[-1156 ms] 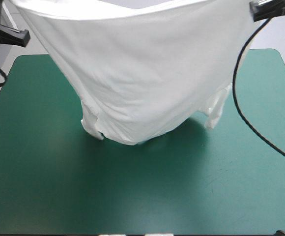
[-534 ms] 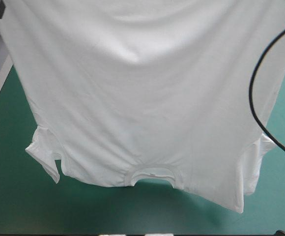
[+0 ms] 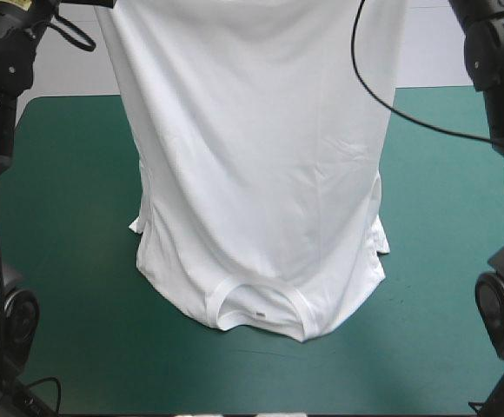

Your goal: Fold the cloth

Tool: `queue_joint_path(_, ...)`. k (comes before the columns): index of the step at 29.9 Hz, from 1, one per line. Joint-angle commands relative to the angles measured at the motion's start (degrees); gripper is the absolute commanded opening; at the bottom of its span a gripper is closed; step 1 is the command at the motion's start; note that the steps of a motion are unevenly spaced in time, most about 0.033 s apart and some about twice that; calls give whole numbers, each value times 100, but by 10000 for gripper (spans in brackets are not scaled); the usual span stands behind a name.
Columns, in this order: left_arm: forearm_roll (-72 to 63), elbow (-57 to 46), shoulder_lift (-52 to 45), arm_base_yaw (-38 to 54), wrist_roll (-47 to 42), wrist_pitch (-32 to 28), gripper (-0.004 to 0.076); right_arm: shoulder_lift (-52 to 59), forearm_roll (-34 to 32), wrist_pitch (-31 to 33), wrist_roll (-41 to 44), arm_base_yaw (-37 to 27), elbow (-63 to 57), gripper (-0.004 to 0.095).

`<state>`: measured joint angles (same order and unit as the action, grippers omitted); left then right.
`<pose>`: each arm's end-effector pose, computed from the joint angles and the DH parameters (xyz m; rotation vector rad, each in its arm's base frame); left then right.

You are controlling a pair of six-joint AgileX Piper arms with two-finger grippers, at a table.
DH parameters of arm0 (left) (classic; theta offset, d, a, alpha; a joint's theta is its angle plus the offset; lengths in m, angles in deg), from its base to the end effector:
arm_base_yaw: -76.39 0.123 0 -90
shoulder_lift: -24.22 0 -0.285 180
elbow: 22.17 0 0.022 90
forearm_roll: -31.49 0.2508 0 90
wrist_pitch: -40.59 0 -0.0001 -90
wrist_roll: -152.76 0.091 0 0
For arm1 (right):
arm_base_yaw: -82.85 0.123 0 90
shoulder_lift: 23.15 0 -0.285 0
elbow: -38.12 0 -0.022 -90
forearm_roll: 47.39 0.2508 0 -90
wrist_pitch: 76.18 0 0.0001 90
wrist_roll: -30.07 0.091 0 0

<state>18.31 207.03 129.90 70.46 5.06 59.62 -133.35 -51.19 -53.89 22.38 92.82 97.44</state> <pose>0.3590 -0.0441 0.5776 0.3539 1.2635 0.1579 0.3611 0.0611 0.5921 -0.2133 1.2585 -0.0346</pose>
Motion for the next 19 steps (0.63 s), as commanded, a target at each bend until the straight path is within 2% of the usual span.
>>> queue_joint_path(1,167,1127,404,-25,166,-1155,20,-446,1870,-810,-1599,-557,1236,-18)
queue_joint_path(3,313,1996,810,-25,177,-1209,20,-727,2384,-1045,-1825,-641,1900,-18)
queue_joint_path(5,356,2875,1189,-25,177,-1269,19,-841,2354,-1205,-1814,-654,2458,-18)
queue_joint_path(8,383,3649,1419,-25,182,-884,19,-819,2358,-708,-1857,-744,2785,-18)
queue_joint_path(12,346,3617,1420,-25,127,-378,19,-809,2481,54,-1792,-880,2606,-18)
queue_joint_path(15,338,3348,1427,-25,-22,-35,19,-809,2410,421,-1735,-895,2166,-17)
queue_joint_path(19,415,2809,1448,-25,-368,737,19,-809,2272,665,-1536,-895,1162,-17)
